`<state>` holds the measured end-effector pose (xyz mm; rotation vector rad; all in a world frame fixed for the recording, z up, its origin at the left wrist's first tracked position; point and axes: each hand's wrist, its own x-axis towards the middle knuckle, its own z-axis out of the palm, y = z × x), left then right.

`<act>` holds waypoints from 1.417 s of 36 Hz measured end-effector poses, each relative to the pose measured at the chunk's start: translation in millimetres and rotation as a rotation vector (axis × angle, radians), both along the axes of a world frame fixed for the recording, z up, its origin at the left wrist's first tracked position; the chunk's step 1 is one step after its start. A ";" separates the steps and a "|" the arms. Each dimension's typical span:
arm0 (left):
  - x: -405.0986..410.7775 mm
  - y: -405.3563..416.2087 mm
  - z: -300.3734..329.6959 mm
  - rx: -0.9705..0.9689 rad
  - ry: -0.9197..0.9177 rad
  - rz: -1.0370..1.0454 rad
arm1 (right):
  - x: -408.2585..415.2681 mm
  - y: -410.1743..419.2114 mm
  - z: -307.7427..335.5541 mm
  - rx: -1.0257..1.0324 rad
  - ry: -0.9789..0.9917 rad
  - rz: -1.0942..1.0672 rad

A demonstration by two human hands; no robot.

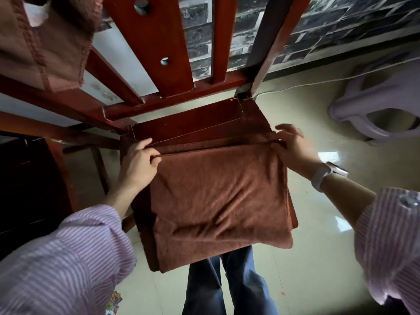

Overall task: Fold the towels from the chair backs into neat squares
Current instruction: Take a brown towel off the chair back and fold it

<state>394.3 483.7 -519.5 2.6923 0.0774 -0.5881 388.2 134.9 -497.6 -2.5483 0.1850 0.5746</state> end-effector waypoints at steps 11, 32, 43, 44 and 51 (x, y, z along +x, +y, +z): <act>-4.6 6.8 -2.3 0.019 -0.006 -0.122 | 9.6 10.2 -16.6 -0.055 0.003 0.007; -14.3 12.6 69.6 -0.218 0.027 0.052 | -27.4 -15.3 52.0 0.034 -0.043 -0.068; -47.1 -0.5 170.0 -0.321 -0.105 0.067 | -60.4 -39.1 137.3 0.041 -0.175 0.021; -49.5 -1.9 179.3 -0.328 -0.126 0.061 | -61.9 -40.7 146.8 0.043 -0.199 0.019; -61.1 3.0 236.0 -0.356 -0.213 -0.027 | -62.5 -49.9 214.4 0.068 -0.377 0.013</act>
